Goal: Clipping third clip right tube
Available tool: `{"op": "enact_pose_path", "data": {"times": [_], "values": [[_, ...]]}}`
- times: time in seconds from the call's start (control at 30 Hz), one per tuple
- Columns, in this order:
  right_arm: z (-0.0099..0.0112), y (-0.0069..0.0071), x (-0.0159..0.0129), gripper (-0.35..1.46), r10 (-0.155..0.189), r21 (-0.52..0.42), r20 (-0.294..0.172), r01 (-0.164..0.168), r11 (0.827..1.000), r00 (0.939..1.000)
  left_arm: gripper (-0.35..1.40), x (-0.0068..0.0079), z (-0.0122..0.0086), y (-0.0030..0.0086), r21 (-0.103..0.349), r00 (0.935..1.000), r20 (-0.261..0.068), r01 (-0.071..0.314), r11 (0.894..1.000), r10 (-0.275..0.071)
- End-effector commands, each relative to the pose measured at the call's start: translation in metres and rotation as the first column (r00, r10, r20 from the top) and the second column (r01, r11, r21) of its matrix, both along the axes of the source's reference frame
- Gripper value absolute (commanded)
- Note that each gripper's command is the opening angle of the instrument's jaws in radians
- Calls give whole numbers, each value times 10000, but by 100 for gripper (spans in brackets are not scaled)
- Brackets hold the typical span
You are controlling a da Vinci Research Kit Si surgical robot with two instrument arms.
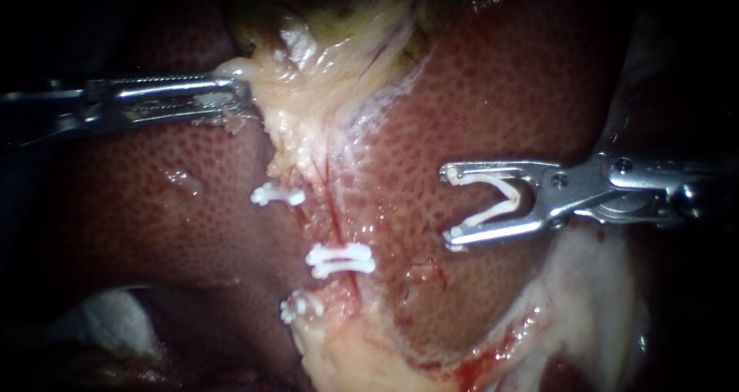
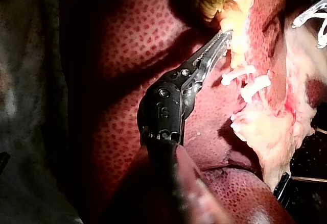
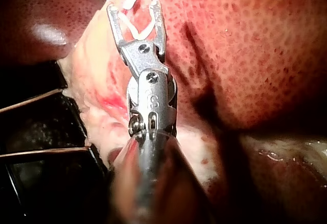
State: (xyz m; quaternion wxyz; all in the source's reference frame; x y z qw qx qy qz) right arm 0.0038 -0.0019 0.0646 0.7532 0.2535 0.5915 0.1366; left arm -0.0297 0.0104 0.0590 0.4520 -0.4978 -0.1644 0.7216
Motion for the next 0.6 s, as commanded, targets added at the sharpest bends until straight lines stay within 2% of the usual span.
{"op": "enact_pose_path", "data": {"times": [0.03,0.27,0.6], "values": [[1,-1,2,49,9,-1,7,-9,10000,10000,-35,-1,0,0,-2,10000,-6,20,10000,-20],[20,-11,26,49,39,-120,63,-38,9999,10000,-35,-3,-2,-1,-3,10000,-19,39,10000,-39],[84,-24,75,49,54,91,410,-58,9999,9991,-35,-6,-5,-2,-3,10000,-41,69,10000,-69]]}}
